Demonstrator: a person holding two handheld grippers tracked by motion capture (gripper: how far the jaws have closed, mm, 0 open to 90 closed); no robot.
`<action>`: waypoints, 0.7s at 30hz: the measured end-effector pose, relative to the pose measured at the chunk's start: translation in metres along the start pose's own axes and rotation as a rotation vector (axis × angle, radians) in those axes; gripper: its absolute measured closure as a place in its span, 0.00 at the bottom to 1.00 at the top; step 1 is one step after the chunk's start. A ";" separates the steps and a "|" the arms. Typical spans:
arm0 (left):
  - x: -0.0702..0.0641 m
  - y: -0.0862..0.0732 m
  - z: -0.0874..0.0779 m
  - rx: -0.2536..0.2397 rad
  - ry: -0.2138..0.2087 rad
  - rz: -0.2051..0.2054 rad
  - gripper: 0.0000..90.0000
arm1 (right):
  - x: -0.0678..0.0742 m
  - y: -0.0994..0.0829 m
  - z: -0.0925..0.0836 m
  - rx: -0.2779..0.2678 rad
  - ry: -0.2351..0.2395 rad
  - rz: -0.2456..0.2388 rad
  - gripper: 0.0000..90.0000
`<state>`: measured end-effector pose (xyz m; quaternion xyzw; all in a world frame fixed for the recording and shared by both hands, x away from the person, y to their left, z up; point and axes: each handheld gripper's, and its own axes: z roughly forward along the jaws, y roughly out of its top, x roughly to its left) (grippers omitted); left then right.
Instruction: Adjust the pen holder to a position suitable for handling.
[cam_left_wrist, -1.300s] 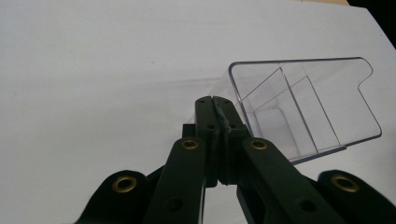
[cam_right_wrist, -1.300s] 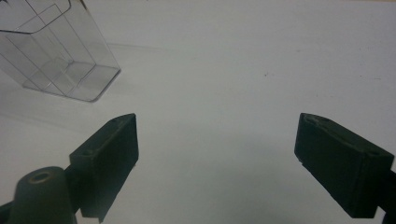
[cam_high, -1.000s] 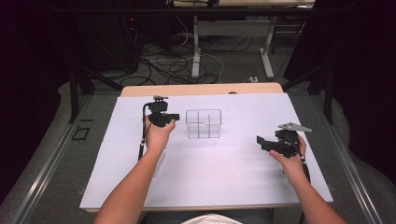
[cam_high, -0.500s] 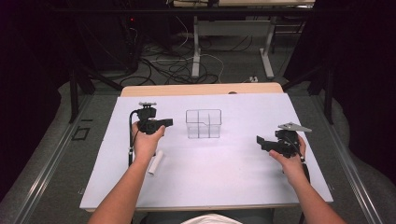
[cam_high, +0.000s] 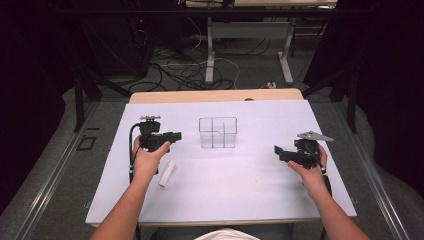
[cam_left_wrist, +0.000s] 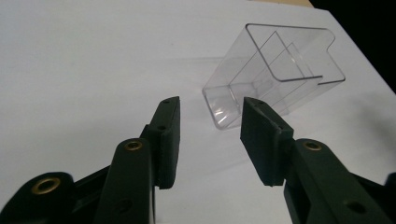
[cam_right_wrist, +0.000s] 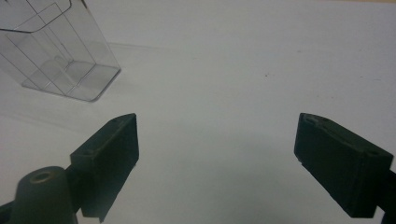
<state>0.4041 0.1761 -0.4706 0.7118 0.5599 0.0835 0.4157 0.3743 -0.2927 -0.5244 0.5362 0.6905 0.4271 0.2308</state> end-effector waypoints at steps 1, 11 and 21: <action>0.001 -0.002 -0.001 -0.016 0.010 0.006 0.63 | 0.000 0.000 0.000 -0.001 0.001 -0.003 0.15; 0.013 -0.014 -0.021 -0.040 0.016 0.014 0.51 | -0.001 -0.001 0.001 0.005 0.003 0.004 0.15; 0.021 -0.022 -0.042 -0.060 0.028 0.037 0.38 | 0.001 0.001 0.002 0.005 0.010 -0.002 0.15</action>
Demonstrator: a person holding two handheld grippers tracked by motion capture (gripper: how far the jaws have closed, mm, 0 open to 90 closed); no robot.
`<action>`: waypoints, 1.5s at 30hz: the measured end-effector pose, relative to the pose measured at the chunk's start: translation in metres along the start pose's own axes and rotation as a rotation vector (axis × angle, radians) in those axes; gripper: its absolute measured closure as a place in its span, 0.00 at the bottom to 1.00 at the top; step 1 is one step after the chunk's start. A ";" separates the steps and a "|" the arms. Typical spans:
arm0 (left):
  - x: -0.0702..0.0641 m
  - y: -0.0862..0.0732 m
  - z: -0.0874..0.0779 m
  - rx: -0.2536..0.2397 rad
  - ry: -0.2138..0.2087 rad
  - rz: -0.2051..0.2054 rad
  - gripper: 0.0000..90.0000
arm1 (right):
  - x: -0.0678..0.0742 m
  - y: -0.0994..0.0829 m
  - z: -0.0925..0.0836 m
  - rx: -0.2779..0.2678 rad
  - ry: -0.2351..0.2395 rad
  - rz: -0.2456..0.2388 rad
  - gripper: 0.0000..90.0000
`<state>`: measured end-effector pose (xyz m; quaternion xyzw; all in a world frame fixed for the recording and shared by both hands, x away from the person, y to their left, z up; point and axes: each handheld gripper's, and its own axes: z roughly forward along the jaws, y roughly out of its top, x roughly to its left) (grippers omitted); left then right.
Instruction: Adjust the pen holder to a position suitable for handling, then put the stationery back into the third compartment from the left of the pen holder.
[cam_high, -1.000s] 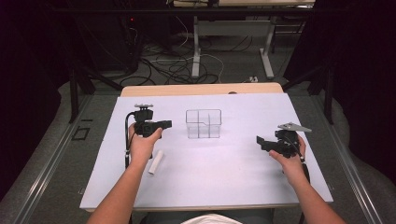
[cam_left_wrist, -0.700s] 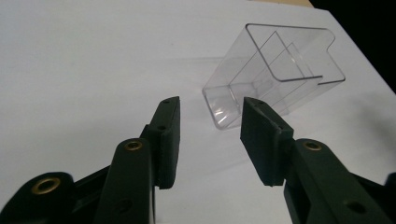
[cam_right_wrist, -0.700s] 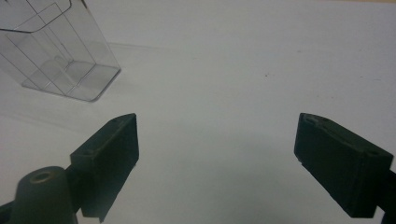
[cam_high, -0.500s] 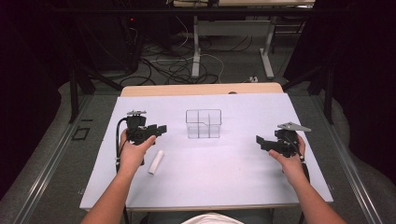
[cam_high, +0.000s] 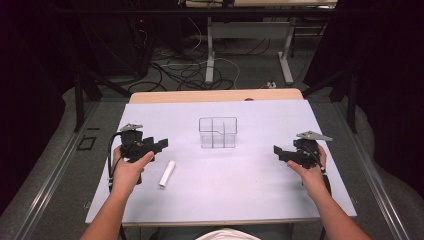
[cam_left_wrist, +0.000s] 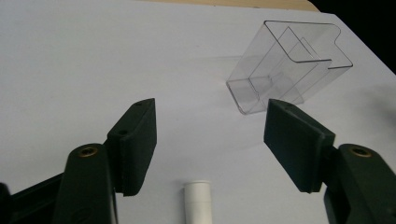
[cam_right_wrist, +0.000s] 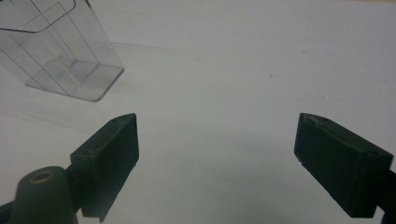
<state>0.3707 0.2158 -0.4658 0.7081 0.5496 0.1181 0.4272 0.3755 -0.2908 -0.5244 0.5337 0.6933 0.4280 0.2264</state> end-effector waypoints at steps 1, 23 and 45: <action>0.001 0.000 -0.001 0.007 0.007 0.006 0.38 | 0.001 0.000 0.000 -0.001 0.002 0.000 0.15; 0.006 -0.018 0.014 0.120 0.061 -0.001 0.17 | 0.005 0.002 0.005 0.011 0.023 -0.011 0.15; -0.008 -0.042 0.038 0.280 0.103 0.050 0.37 | 0.006 0.000 0.006 0.024 0.025 -0.016 0.15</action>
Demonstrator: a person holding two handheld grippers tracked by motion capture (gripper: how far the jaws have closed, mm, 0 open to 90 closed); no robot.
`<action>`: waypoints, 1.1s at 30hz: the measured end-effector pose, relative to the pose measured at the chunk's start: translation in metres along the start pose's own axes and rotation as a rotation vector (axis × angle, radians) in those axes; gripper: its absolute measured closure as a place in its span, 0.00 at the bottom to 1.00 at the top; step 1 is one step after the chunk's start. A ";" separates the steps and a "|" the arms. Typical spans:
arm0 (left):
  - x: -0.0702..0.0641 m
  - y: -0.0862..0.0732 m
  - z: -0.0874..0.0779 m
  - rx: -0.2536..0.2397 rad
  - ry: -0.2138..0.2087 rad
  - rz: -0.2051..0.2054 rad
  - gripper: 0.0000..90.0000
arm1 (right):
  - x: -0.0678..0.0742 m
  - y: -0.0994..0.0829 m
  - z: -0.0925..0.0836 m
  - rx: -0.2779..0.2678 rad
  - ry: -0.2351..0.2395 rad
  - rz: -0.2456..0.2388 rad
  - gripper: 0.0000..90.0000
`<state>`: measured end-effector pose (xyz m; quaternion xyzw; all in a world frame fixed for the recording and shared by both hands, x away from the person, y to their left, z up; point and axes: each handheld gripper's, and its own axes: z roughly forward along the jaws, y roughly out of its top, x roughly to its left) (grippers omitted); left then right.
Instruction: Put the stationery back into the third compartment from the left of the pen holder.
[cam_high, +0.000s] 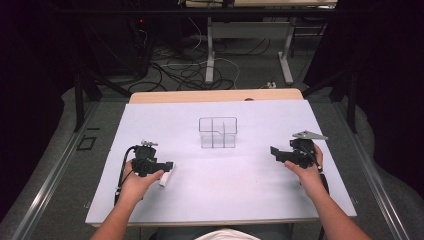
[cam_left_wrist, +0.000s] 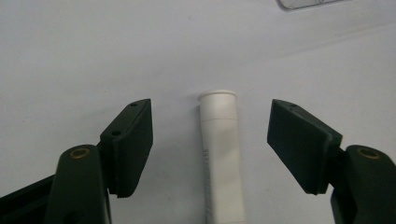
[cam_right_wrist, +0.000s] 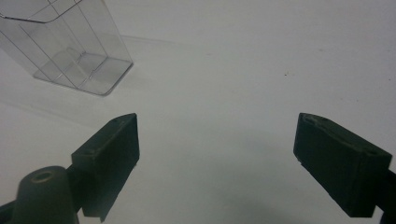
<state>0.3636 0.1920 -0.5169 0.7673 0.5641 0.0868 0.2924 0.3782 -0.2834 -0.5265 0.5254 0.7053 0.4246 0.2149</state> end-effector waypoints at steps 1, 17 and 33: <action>0.000 0.000 0.002 0.004 0.000 -0.009 0.39 | 0.000 0.000 0.000 0.001 0.000 0.001 0.15; -0.005 0.013 0.025 0.136 -0.006 -0.075 0.55 | -0.001 -0.001 0.000 0.006 -0.001 -0.007 0.15; -0.015 0.017 0.034 0.211 0.092 -0.038 0.69 | -0.001 -0.002 0.001 0.013 0.002 -0.008 0.15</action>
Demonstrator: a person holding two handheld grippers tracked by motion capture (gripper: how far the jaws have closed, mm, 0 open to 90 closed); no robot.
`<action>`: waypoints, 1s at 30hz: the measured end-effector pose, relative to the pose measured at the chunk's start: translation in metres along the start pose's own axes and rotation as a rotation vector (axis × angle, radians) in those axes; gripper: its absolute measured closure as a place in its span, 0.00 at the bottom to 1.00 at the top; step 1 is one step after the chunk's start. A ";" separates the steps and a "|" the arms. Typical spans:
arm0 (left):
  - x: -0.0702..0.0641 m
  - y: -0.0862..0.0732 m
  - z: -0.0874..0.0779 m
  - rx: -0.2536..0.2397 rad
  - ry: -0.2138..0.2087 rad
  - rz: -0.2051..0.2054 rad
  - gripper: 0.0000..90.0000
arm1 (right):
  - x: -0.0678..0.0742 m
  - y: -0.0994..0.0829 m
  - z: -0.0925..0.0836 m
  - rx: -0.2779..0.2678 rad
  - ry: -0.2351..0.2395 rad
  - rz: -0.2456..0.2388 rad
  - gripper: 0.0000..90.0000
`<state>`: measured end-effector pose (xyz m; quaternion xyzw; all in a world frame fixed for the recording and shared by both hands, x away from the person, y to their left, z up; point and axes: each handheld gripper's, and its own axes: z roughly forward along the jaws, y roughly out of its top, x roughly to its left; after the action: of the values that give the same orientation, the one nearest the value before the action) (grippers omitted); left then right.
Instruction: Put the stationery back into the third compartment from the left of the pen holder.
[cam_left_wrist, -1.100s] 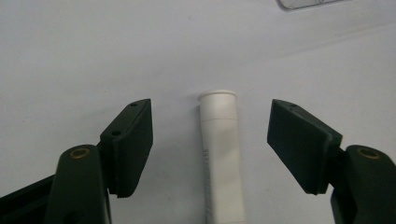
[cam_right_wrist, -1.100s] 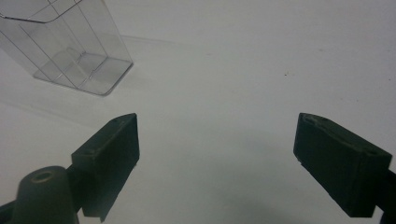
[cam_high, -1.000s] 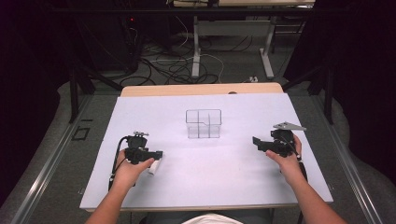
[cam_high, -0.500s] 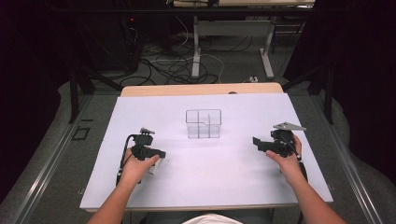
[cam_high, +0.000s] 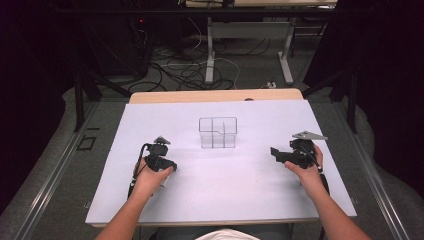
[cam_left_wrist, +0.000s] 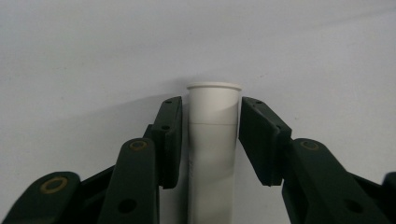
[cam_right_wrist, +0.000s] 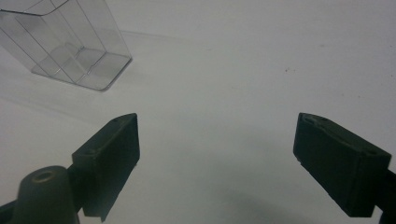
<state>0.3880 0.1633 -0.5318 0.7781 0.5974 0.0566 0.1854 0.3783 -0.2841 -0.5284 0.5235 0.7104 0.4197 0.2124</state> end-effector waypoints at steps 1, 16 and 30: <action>0.000 0.000 0.000 0.005 0.001 0.000 0.70 | 0.000 0.000 0.000 0.000 0.000 0.001 0.15; 0.005 0.001 -0.001 0.009 -0.025 -0.033 0.74 | -0.001 0.000 -0.001 -0.001 -0.004 0.007 0.15; 0.005 0.000 -0.001 -0.001 -0.027 -0.024 0.75 | -0.001 0.000 0.000 0.000 -0.003 0.005 0.15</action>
<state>0.3889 0.1684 -0.5311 0.7715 0.6041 0.0439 0.1945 0.3784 -0.2849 -0.5284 0.5258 0.7088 0.4197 0.2124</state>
